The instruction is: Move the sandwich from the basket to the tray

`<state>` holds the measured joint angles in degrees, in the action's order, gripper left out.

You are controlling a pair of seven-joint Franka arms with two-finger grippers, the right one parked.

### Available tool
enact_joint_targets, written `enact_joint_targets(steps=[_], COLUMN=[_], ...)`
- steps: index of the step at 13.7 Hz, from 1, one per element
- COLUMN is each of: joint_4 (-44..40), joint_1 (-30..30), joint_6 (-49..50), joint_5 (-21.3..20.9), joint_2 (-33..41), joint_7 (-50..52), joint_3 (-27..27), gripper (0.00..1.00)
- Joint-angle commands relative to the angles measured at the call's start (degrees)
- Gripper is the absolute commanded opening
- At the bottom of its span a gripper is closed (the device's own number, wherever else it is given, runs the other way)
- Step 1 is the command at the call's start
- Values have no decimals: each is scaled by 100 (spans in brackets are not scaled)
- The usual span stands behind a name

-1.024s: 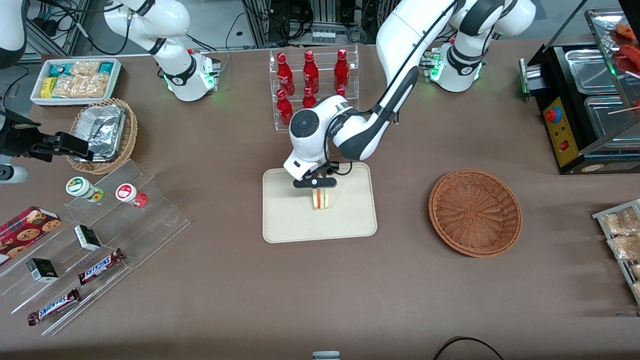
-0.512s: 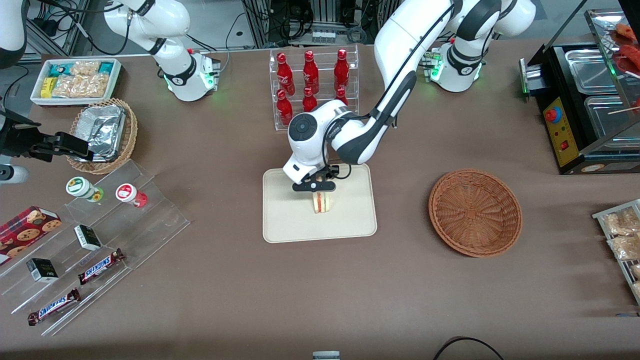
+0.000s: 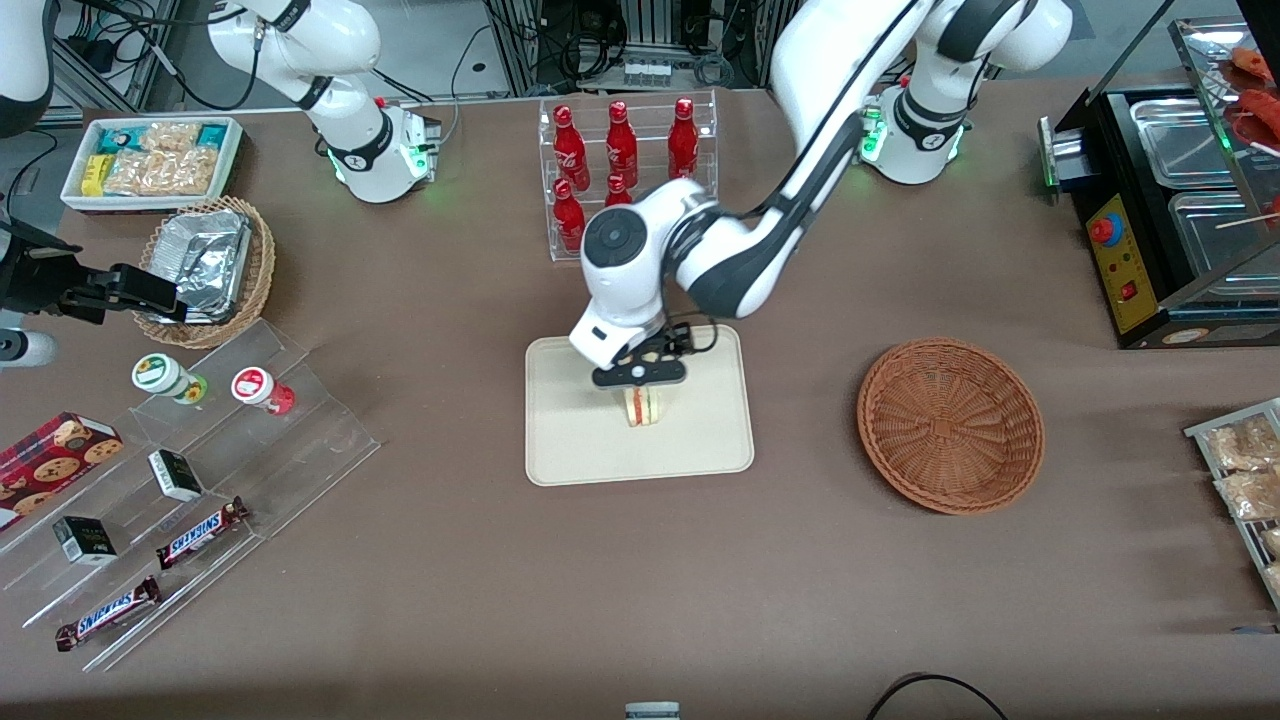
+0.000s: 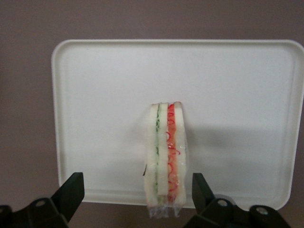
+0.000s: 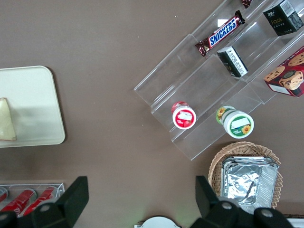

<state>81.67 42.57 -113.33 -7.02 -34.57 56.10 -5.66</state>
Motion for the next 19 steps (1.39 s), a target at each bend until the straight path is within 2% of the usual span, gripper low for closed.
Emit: enact_joint_targets(steps=[1,3,6,8,16,19], joint_4=[227,515,1384,1650,1589,1397], joint_1=[-64,-336,-836,-1293,-3182,-3834], joint_6=[723,970,1032,1102,2288,2727], joint_5=[-36,-36,-10,278,789,781], joint_2=[836,1371,2390,2875,3711,3844], joint_7=[235,-1,-747,-1546,-4491,-5572], joint_3=[231,232,232,241,250,250], gripper=[100,100,100,100,100,100])
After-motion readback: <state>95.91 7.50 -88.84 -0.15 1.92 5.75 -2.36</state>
